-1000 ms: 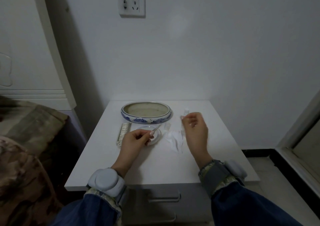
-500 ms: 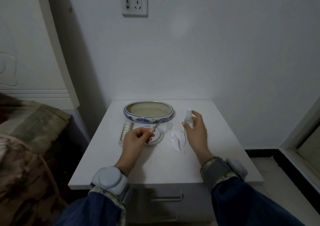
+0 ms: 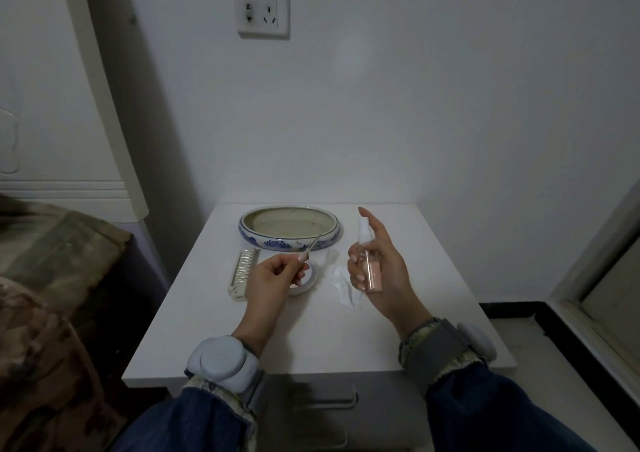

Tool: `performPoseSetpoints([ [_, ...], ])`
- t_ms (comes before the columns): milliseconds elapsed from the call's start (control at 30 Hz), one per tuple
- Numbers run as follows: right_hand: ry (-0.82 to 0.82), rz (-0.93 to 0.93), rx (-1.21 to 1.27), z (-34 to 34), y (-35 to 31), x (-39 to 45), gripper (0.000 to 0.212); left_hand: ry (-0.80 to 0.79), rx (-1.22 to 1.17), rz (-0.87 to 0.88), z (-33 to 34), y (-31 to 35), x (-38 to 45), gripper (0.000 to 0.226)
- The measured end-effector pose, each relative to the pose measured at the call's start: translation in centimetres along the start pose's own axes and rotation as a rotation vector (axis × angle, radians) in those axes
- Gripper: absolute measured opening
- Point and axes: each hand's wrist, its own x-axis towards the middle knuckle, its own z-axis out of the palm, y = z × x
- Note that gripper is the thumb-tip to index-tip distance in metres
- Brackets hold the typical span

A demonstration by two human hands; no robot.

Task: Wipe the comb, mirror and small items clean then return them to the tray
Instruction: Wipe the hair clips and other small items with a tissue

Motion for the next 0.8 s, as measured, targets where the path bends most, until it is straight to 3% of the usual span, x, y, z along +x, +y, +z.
performPoseSetpoints([
  [167,-0.129,0.050,0.062,0.4,-0.1,-0.3,0.044,0.003,-0.042,-0.016,0.2,0.0,0.0,0.014],
  [333,-0.092,0.007,-0.076,0.6,0.0,-0.5,0.043,-0.004,-0.055,-0.028,0.0,-0.1,-0.1,0.014],
  [467,0.054,-0.097,-0.464,0.8,0.7,-0.6,0.045,0.002,-0.058,-0.041,0.1,-0.2,0.1,0.015],
  [633,0.178,-0.442,-1.156,0.5,2.4,-0.8,0.041,0.046,-0.064,-0.060,0.2,-0.2,0.1,0.013],
  [800,0.309,-0.739,-1.373,0.4,2.9,-0.8,0.040,0.041,-0.043,-0.048,0.5,-0.1,0.0,0.012],
])
